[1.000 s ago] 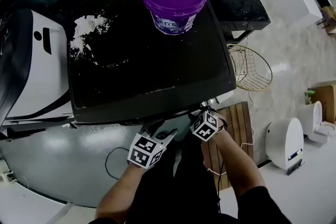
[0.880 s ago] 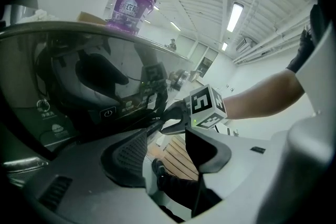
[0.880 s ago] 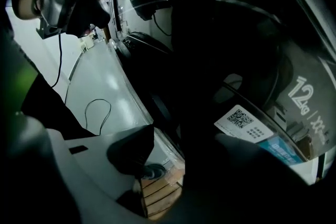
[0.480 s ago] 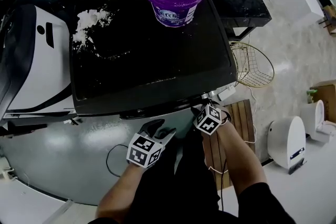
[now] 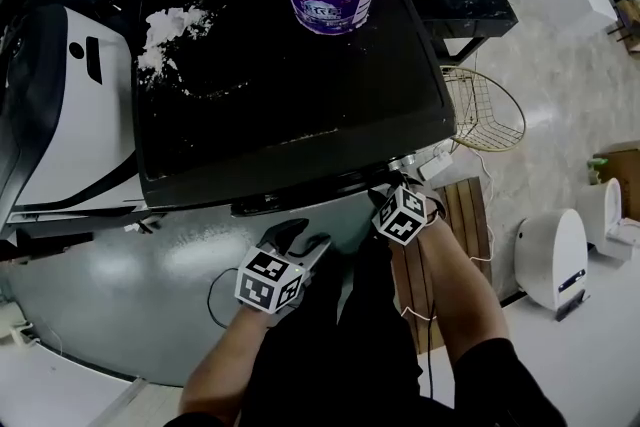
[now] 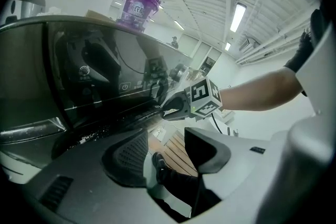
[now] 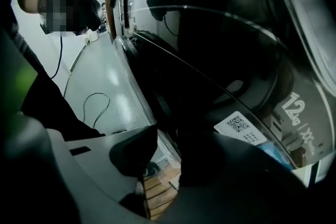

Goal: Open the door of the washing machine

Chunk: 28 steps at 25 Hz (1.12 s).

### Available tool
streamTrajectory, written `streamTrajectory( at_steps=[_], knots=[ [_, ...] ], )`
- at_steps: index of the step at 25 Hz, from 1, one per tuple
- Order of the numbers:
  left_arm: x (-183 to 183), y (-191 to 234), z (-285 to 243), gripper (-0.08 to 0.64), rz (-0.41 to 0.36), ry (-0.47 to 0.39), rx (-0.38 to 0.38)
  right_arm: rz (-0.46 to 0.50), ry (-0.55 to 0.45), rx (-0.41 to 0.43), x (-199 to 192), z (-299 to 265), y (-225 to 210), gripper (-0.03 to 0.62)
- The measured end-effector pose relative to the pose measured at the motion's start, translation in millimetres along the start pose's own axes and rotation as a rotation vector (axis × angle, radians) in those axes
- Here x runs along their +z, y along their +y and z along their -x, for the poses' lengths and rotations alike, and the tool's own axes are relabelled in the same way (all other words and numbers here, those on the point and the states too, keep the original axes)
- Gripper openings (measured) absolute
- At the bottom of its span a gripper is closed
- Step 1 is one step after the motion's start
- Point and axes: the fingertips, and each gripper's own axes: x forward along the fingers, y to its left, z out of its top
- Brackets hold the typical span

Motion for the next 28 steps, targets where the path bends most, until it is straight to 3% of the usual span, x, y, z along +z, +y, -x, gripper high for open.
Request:
streamTrajectory(
  at_steps=[14, 28],
  knots=[
    [-13.9, 17.7, 48.9, 0.235, 0.011, -0.030, 0.039, -0.051, 0.055, -0.037, -1.8, 1.4, -0.7, 0.135],
    [-17.2, 23.9, 60.5, 0.235, 0.071, -0.073, 0.062, 0.008, 0.117, -0.015, -2.9, -6.3, -1.3, 0.156]
  ],
)
